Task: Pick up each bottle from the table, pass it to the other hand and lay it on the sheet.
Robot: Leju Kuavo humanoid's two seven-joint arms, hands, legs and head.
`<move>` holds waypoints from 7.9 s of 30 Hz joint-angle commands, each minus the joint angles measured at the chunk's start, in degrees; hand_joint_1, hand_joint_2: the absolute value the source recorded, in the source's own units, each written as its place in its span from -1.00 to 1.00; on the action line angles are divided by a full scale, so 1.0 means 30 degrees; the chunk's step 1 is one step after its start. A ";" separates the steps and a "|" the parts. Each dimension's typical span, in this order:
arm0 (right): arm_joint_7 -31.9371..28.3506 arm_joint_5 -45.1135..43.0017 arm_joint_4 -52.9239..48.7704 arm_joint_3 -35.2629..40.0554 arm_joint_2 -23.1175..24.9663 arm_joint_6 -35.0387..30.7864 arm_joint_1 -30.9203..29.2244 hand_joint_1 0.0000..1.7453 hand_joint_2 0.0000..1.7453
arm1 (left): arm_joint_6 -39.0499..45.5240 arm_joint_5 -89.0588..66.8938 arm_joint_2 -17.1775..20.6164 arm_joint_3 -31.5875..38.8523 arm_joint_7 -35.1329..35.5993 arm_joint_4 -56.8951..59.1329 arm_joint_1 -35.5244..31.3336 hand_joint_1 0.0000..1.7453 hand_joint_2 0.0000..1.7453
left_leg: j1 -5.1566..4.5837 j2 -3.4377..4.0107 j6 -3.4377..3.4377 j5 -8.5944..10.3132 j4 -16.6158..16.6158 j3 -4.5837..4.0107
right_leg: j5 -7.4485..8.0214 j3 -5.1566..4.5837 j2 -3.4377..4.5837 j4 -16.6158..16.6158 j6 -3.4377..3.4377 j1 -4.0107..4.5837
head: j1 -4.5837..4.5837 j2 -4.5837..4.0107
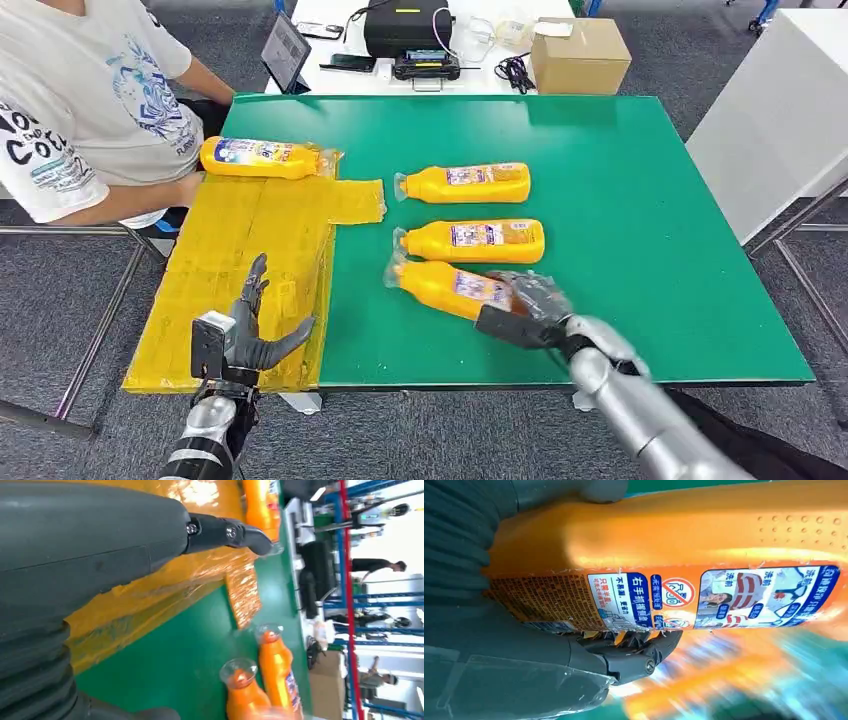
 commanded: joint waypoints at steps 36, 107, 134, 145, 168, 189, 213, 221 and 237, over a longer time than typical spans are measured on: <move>-0.5820 -0.0741 0.0997 -0.2689 0.7812 -0.2653 0.4888 1.00 1.00 | -0.7910 0.9516 0.0355 -0.6113 0.3950 -0.5085 0.1959 -1.00 1.00 | 0.0033 0.0040 -0.0045 -0.0034 -0.0029 0.0004 | -0.0029 0.0004 0.0042 -0.0035 -0.0053 0.0027 | 0.0014 0.0000; -0.3971 -0.1075 -0.4281 -0.0430 0.6700 -0.0860 0.5107 -1.00 -1.00 | -0.2349 0.5950 -0.0181 -0.1879 0.1615 -0.5209 0.1143 1.00 1.00 | 0.0033 -0.0040 -0.0040 -0.0023 0.0014 -0.0063 | -0.0051 -0.0053 -0.0047 0.0009 -0.0052 0.0026 | 0.0007 0.0000; -0.5030 -0.4613 -0.6078 -0.1629 0.6975 0.0179 0.4477 -1.00 -1.00 | 1.1348 -1.7059 0.3022 -0.3663 0.4075 0.5927 -0.6401 1.00 1.00 | 0.0023 -0.0001 -0.0047 0.0006 -0.0029 0.0000 | -0.0023 -0.0005 -0.0013 -0.0018 -0.0053 0.0016 | 0.0014 0.0000; -0.5087 -0.5213 -0.6216 -0.1856 0.7161 0.0664 0.4490 -1.00 -1.00 | 0.9903 -2.2139 0.3966 -0.5040 0.6741 0.8541 -0.7301 1.00 1.00 | 0.0039 0.0027 -0.0060 -0.0023 -0.0013 0.0015 | -0.0038 0.0011 0.0009 -0.0007 -0.0068 0.0031 | 0.0014 0.0000; -0.4748 -0.5167 -0.5503 -0.1675 0.7367 0.1124 0.4649 -1.00 -1.00 | 0.4637 -2.0867 0.4036 -0.3276 0.5335 1.1160 -0.7688 -0.48 1.00 | 0.0042 0.0088 -0.0065 -0.0024 -0.0043 0.0169 | -0.0022 0.0147 0.0066 -0.0031 -0.0078 0.0034 | 0.0014 0.0000; -0.4234 -0.5430 -0.2036 -0.1473 0.7569 0.1541 0.3245 -1.00 -1.00 | -0.6878 -1.1242 0.4391 0.0443 0.0132 1.0740 -0.6200 -1.00 -1.00 | 0.0027 0.0139 -0.0071 -0.0008 -0.0116 0.0400 | 0.0006 0.0382 0.0136 -0.0082 -0.0093 0.0019 | 0.0007 0.0000; -0.0771 -0.0025 -0.2030 -0.1879 0.5835 -0.2006 0.2829 -1.00 1.00 | 0.6080 -0.2890 0.0136 0.2460 -0.0459 0.0739 -0.3954 -1.00 1.00 | 0.0051 -0.0017 -0.0037 -0.0012 0.0008 0.0134 | -0.0030 0.0154 -0.0017 -0.0011 -0.0059 0.0041 | 0.0015 0.0000; 0.1816 0.3842 0.0491 -0.3367 0.3725 -0.1982 0.0154 -1.00 1.00 | 0.7821 -0.1944 0.0039 0.1348 -0.1445 -0.2351 -0.2285 -1.00 1.00 | 0.0020 0.0000 -0.0031 0.0000 -0.0017 0.0084 | -0.0016 0.0093 -0.0002 -0.0026 -0.0047 0.0016 | 0.0021 0.0000; 0.3163 0.5218 0.3840 -0.2785 0.3191 -0.0700 -0.1676 -1.00 1.00 | 0.7431 -0.2009 -0.0022 0.0772 -0.1388 -0.1249 -0.2309 -1.00 1.00 | 0.0015 -0.0003 -0.0032 -0.0002 -0.0015 0.0051 | -0.0022 0.0056 -0.0001 -0.0010 -0.0045 0.0011 | 0.0014 0.0000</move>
